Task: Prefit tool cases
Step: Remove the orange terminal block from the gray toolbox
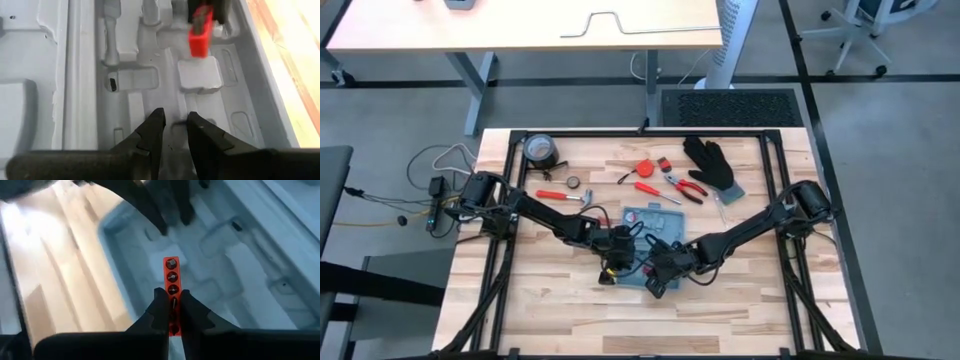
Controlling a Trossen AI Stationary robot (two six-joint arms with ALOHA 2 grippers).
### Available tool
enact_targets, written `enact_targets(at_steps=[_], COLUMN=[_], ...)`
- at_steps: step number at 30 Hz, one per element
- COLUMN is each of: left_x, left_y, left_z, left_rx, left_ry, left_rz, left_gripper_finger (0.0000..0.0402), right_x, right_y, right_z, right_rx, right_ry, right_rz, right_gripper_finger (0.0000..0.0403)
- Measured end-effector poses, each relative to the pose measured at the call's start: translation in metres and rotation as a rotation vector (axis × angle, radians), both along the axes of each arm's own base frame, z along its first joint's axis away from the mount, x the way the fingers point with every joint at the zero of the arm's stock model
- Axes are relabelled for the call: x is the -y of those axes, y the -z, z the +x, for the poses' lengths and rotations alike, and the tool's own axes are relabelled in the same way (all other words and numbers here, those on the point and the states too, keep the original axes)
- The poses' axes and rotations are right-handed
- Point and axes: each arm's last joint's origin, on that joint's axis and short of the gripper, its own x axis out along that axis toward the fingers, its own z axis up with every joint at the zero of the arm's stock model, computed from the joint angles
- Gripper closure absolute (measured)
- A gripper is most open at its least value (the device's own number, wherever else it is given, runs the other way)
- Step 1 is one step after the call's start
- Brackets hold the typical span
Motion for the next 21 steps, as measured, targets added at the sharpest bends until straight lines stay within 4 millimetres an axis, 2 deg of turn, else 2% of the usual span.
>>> enact_targets(at_steps=[12, 15, 21], left_x=[0.012, 0.012, 0.015], left_y=[0.001, 0.002, 0.003], left_z=[-0.007, -0.009, -0.014], left_rx=[-0.068, -0.094, -0.160], left_ry=[0.020, 0.017, 0.062], left_rz=[-0.014, -0.040, -0.110], left_gripper_finger=[0.0318, 0.0319, 0.0343], right_x=[0.015, 0.024, 0.040], right_y=[-0.024, -0.025, -0.023], right_z=[0.001, -0.009, -0.046], right_rx=[0.091, 0.121, 0.122], right_ry=[0.005, 0.028, 0.115], right_rz=[0.002, 0.018, 0.039], right_gripper_finger=[0.0379, 0.0382, 0.0398])
